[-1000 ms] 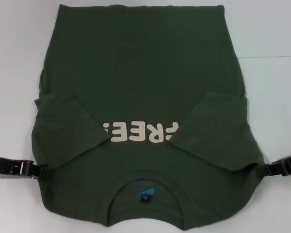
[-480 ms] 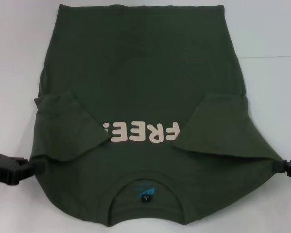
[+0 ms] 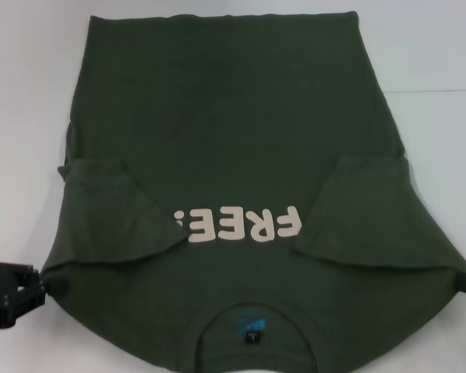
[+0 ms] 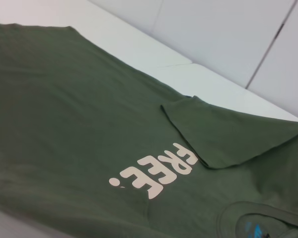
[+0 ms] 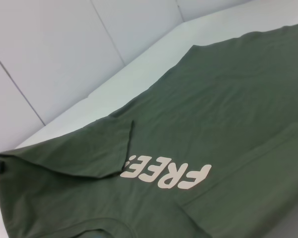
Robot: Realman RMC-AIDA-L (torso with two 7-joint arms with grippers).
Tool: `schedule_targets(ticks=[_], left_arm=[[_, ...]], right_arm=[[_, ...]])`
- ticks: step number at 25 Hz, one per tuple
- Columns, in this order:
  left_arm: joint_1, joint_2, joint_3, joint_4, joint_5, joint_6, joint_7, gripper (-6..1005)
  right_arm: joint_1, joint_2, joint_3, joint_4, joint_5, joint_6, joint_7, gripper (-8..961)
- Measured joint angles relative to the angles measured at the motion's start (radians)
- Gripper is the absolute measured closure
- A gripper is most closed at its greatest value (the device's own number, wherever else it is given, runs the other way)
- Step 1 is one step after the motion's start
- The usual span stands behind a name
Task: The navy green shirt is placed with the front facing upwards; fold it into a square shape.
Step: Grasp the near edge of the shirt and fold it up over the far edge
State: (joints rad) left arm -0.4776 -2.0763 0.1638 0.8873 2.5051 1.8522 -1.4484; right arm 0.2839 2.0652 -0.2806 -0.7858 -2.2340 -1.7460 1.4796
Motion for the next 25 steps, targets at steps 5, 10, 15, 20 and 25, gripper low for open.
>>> schedule_targets(ticks=[5, 10, 15, 20, 25], left_arm=[[0.025, -0.005, -0.013, 0.001, 0.001, 0.04, 0.071, 919], [0.057, -0.011, -0.018, 0.008, 0.003, 0.101, 0.143, 917], [0.102, -0.02, -0.026, 0.025, 0.008, 0.158, 0.215, 915], [0.143, -0.029, -0.021, 0.063, 0.022, 0.202, 0.257, 912], [0.142, -0.029, -0.031, 0.061, 0.023, 0.201, 0.257, 910]], right_arm=[[-0.037, 0.011, 0.018, 0.011, 0.001, -0.035, -0.081, 917], [-0.081, 0.017, 0.081, 0.025, 0.0, -0.118, -0.185, 917], [-0.139, 0.018, 0.123, 0.043, -0.004, -0.187, -0.287, 917], [-0.204, 0.017, 0.127, 0.071, -0.01, -0.215, -0.363, 916], [-0.214, -0.003, 0.147, 0.121, -0.01, -0.219, -0.411, 916]])
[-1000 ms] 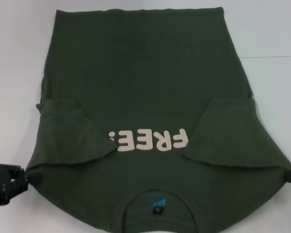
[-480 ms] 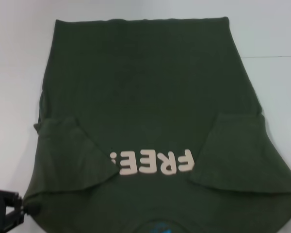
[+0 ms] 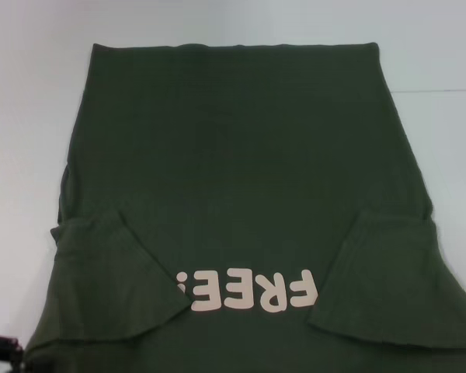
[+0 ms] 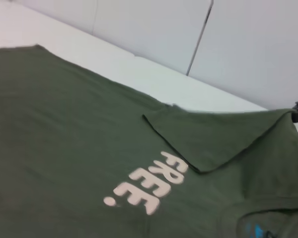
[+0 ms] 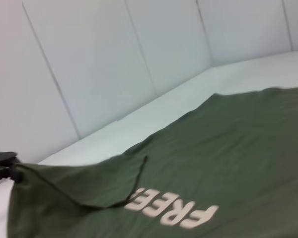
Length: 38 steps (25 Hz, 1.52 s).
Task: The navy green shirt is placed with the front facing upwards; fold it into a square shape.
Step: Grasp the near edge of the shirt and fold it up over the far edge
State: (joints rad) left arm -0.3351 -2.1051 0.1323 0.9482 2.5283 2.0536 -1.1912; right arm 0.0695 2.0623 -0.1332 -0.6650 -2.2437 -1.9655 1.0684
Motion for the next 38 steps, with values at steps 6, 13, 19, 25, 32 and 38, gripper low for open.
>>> schedule_targets(ticks=[6, 13, 19, 25, 32, 38], left_arm=[[-0.031, 0.006, -0.054, -0.044, -0.046, -0.044, -0.009, 907], [-0.031, 0.007, -0.063, -0.11, -0.131, -0.129, 0.007, 904], [-0.033, 0.011, -0.072, -0.201, -0.226, -0.22, 0.024, 901], [-0.062, 0.012, -0.073, -0.256, -0.282, -0.321, 0.047, 898], [-0.101, 0.008, -0.068, -0.332, -0.34, -0.474, 0.106, 895], [-0.187, -0.004, -0.065, -0.41, -0.366, -0.668, 0.158, 892]], right_arm=[[0.06, 0.001, 0.107, 0.008, 0.005, 0.007, 0.005, 916], [0.139, 0.001, 0.191, 0.035, 0.005, 0.02, 0.006, 917], [0.167, -0.004, 0.233, 0.055, 0.009, 0.072, 0.02, 917], [0.212, -0.008, 0.285, 0.081, 0.01, 0.149, 0.056, 916], [0.27, -0.01, 0.291, 0.107, 0.045, 0.285, 0.11, 917], [0.37, -0.009, 0.281, 0.138, 0.05, 0.457, 0.147, 917]])
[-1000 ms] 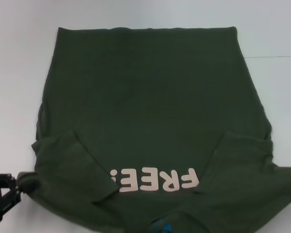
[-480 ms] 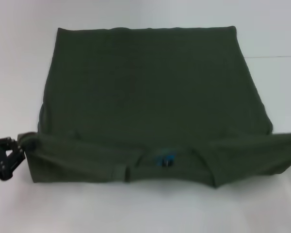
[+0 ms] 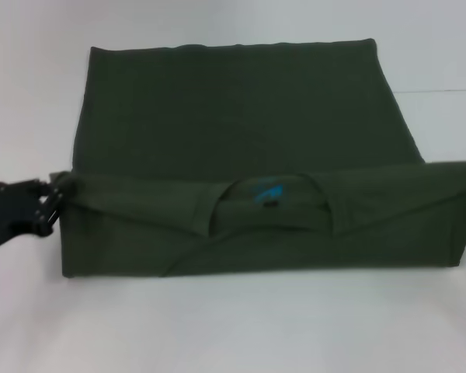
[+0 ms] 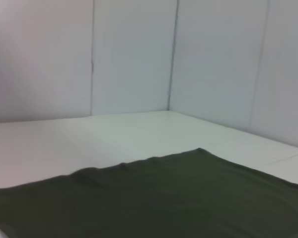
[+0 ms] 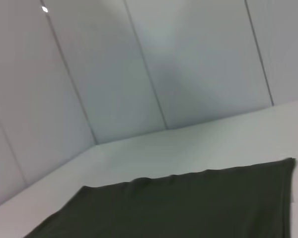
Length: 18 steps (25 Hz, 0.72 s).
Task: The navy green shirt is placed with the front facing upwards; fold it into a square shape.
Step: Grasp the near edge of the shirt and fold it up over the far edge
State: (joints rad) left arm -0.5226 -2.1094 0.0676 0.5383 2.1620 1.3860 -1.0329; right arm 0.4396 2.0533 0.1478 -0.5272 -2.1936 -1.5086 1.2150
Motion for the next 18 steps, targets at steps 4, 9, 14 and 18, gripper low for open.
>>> schedule_targets(ticks=[4, 9, 14, 18], left_arm=[[-0.044, -0.003, 0.002, -0.025, -0.009, -0.1, 0.012, 890], [-0.118, -0.009, 0.003, -0.058, -0.036, -0.253, 0.04, 888], [-0.198, -0.018, 0.003, -0.091, -0.072, -0.438, 0.071, 886], [-0.27, -0.018, 0.003, -0.124, -0.086, -0.592, 0.103, 884]], right_arm=[[0.049, 0.0, -0.003, 0.024, 0.0, 0.099, 0.006, 917], [0.129, -0.001, -0.023, 0.039, 0.003, 0.263, 0.069, 916], [0.201, 0.01, -0.054, 0.047, 0.03, 0.407, 0.092, 916], [0.242, 0.011, -0.126, 0.081, 0.078, 0.513, 0.093, 916]])
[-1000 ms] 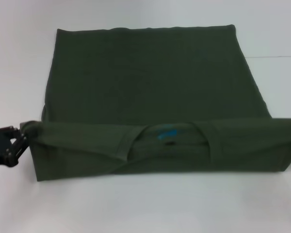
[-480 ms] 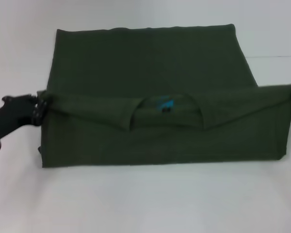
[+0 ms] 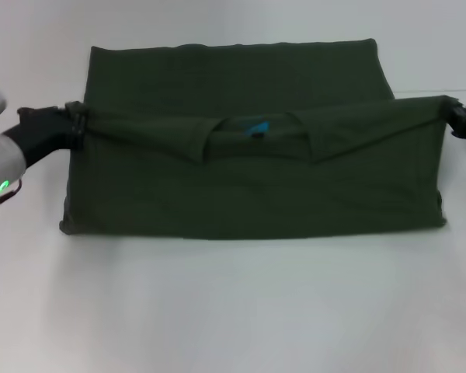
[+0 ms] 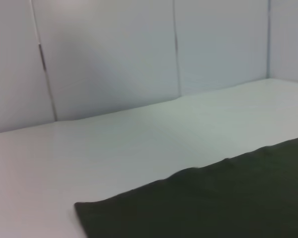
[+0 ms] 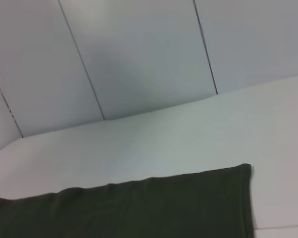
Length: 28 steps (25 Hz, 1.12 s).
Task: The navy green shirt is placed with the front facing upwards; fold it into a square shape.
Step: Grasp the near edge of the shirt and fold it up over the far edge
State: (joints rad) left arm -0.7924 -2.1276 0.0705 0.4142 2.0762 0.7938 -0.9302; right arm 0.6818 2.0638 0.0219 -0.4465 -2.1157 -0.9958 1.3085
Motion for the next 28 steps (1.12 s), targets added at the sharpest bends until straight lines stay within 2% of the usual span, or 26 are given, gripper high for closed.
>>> schedule_targets(ticks=[8, 12, 19, 20, 25, 28], left_arm=[[-0.053, 0.005, 0.0, -0.06, -0.028, -0.133, 0.069, 880], [-0.065, 0.002, 0.0, -0.082, -0.06, -0.201, 0.089, 878], [-0.066, -0.014, -0.002, -0.084, -0.123, -0.22, 0.095, 875], [-0.066, -0.016, 0.0, -0.083, -0.132, -0.221, 0.104, 840], [-0.068, -0.028, 0.001, -0.091, -0.156, -0.22, 0.176, 665], [-0.067, -0.03, 0.0, -0.091, -0.189, -0.218, 0.18, 517]], right_arm=[[0.029, 0.002, -0.143, 0.027, 0.1, 0.146, -0.007, 916], [0.037, 0.002, -0.168, 0.035, 0.114, 0.191, -0.002, 910], [0.05, 0.006, -0.193, 0.046, 0.122, 0.241, 0.014, 900], [0.052, 0.006, -0.199, 0.046, 0.123, 0.247, 0.014, 899], [0.061, 0.008, -0.24, 0.047, 0.125, 0.291, 0.016, 765], [0.063, 0.009, -0.243, 0.048, 0.125, 0.303, 0.022, 685]])
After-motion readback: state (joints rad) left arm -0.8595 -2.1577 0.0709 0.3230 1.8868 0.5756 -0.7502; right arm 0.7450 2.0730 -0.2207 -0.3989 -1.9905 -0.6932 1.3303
